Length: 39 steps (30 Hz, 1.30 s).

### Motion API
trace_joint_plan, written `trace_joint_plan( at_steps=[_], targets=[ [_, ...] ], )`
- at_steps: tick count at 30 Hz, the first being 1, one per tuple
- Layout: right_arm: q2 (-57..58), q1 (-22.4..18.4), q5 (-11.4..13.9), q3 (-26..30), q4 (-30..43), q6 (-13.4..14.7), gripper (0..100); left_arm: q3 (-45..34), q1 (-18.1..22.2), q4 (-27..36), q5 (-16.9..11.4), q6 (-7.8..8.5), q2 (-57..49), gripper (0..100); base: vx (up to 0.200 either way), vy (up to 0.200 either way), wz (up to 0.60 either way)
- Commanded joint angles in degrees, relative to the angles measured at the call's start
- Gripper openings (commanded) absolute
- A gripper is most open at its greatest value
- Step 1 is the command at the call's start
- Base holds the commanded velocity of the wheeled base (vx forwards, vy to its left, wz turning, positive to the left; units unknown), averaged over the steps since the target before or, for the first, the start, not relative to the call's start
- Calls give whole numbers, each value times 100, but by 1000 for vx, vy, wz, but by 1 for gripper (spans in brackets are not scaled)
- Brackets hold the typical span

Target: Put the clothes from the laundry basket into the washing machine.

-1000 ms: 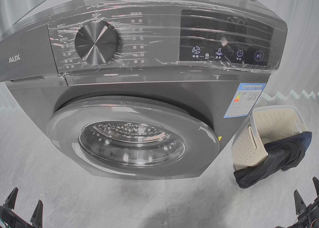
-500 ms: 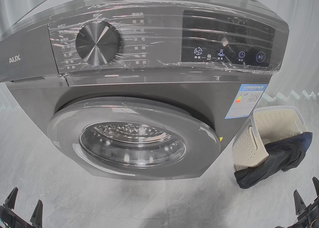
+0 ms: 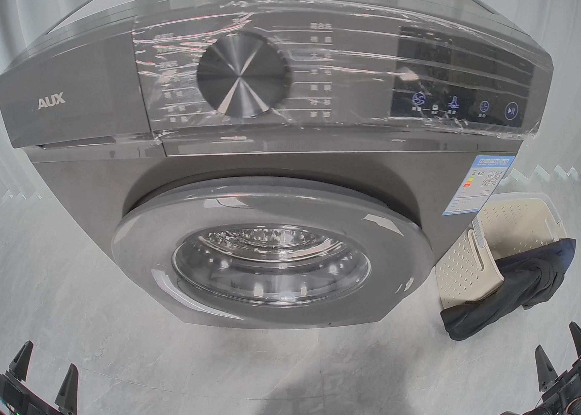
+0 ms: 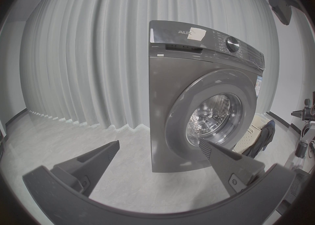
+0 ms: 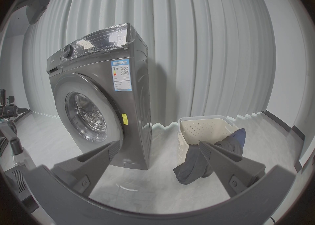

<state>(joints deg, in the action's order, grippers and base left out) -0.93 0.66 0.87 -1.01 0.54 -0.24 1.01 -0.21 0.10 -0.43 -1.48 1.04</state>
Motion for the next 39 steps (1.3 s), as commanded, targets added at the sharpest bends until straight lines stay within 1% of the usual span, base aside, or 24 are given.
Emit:
trace_joint_plan(
  at_steps=[1, 29, 32, 35, 36, 37, 38, 39],
  targets=[
    [93, 4, 1, 84, -1, -2, 100, -84, 3, -1, -1, -2, -104, 100, 0, 0, 0],
    [93, -4, 1, 75, 17, -11, 100, -84, 3, -1, 8, 7, -104, 100, 0, 0, 0],
    [93, -13, -34, 84, -1, -20, 100, -84, 3, -1, 8, 7, -104, 100, 0, 0, 0],
    [93, -4, 10, 84, -10, -2, 100, -84, 3, -1, 8, -2, -104, 100, 0, 0, 0],
    [93, 13, 54, -171, -352, 112, 100, -84, 3, -1, -1, 7, -104, 100, 0, 0, 0],
    [93, 40, 63, -523, -616, 288, 100, -84, 3, -1, -1, -2, -104, 100, 0, 0, 0],
    [84, 40, 63, -584, -651, 332, 100, -84, 3, -1, -1, -2, -104, 100, 0, 0, 0],
    [-443, 92, 36, -1235, -669, 728, 100, -84, 3, -1, -1, 7, -104, 100, 0, 0, 0]
  ],
)
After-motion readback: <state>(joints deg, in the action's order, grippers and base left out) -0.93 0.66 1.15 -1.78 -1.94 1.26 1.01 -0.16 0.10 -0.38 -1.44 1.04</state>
